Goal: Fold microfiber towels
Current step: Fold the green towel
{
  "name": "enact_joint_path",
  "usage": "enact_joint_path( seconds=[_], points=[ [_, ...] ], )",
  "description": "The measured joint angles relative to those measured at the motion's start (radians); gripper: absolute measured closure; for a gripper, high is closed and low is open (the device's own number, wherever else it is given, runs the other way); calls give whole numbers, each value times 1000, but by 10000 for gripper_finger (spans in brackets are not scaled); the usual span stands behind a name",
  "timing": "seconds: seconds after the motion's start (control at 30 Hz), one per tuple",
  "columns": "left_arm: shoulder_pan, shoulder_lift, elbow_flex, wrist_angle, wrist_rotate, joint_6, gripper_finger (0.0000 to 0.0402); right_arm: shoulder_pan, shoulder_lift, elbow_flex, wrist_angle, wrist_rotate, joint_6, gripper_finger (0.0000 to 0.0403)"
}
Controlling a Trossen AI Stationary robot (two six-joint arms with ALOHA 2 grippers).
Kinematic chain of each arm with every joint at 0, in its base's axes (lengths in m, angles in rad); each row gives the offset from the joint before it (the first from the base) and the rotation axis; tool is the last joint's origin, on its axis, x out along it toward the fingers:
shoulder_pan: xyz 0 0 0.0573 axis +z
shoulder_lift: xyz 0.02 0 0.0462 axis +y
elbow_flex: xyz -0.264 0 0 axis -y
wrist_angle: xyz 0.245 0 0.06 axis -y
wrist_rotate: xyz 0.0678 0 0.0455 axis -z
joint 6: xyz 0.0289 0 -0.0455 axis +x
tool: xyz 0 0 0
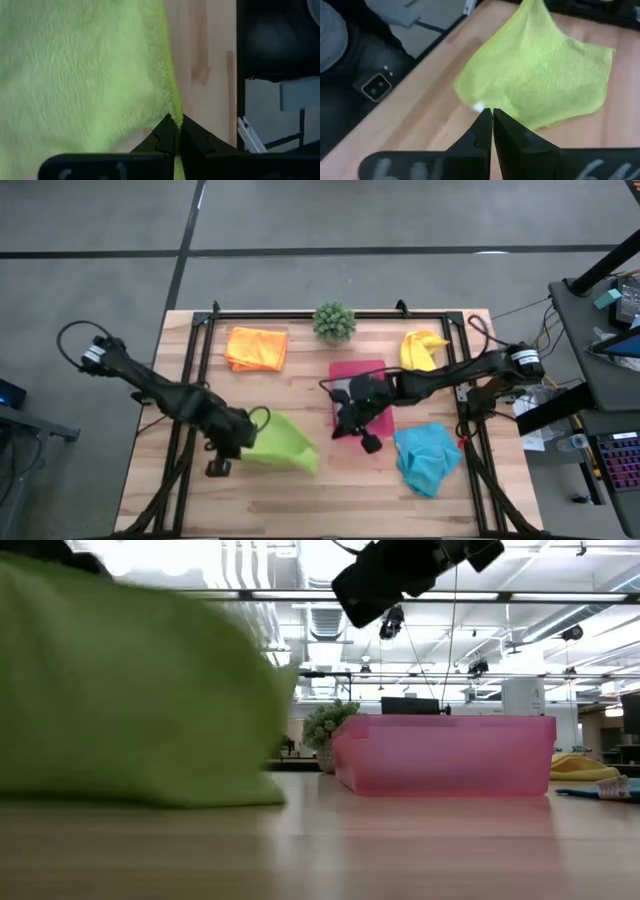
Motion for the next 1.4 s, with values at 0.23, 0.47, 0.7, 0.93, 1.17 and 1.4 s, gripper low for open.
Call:
enact_joint_path(
  seconds=[0.23,0.47,0.7,0.93,1.17,1.4],
  points=[
    [-18,126,-16,139,112,-76,401,15,12,-54,29,4,67,394],
    [-43,212,-17,138,260,-159,392,15,11,-83,97,11,72,394],
    [-50,230,-17,139,263,-161,313,15,12,-84,127,12,67,394],
    [-49,183,-17,118,210,-89,260,15,12,-83,134,13,63,394],
    [-32,187,-52,111,-168,33,258,15,12,-83,136,150,109,394],
    [-10,189,-250,234,-290,-32,266,15,45,-75,138,353,220,394]
  ],
)
